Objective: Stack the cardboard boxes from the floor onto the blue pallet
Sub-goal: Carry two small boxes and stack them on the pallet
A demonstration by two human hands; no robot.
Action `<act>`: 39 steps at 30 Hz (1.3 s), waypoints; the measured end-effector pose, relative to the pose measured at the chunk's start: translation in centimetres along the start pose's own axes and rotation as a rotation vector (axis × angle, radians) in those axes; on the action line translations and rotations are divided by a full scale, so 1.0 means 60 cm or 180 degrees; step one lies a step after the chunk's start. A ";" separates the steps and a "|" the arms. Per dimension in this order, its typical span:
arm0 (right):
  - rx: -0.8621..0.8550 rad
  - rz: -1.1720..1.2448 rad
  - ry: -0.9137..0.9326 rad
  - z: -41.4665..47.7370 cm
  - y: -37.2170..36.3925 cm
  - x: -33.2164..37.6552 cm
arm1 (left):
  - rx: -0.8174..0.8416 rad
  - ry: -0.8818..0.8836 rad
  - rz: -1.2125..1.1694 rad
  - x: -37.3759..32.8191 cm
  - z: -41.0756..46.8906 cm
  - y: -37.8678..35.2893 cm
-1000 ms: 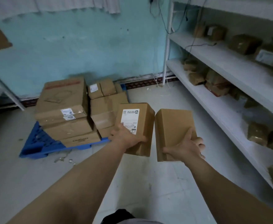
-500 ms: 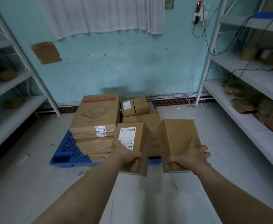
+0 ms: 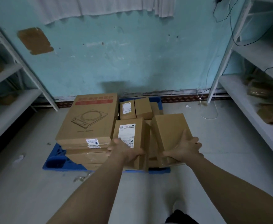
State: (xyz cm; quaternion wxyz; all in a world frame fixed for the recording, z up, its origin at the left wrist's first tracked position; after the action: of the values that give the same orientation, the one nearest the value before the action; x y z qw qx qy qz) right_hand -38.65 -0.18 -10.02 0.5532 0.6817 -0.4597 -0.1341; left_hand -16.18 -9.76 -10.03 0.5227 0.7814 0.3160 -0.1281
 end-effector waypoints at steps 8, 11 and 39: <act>0.0473 -0.0274 0.0163 0.194 0.013 0.044 | -0.0026 0.0588 0.0137 -0.074 0.090 -0.046; 0.0645 -0.0322 0.0156 0.237 -0.007 0.070 | -0.0055 0.0688 0.0324 -0.094 0.119 -0.042; 0.0900 -0.0117 -0.0204 0.502 -0.278 0.195 | 0.0048 0.1163 0.1206 -0.122 0.508 -0.212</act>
State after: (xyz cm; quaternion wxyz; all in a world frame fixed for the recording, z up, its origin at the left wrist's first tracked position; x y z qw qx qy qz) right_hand -45.18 -28.84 -31.43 0.4342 0.7564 -0.4789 -0.0998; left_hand -25.83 -36.51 -28.34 0.4658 0.8406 0.2523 0.1130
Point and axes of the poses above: each hand's wrist, its own z-axis towards the middle knuckle, its own y-axis out of the back of the hand, x = y × z, the point moved 4 cm from there along z, towards the middle knuckle, and after that the axes turned 7 degrees about -x, right-handed, at the moved point
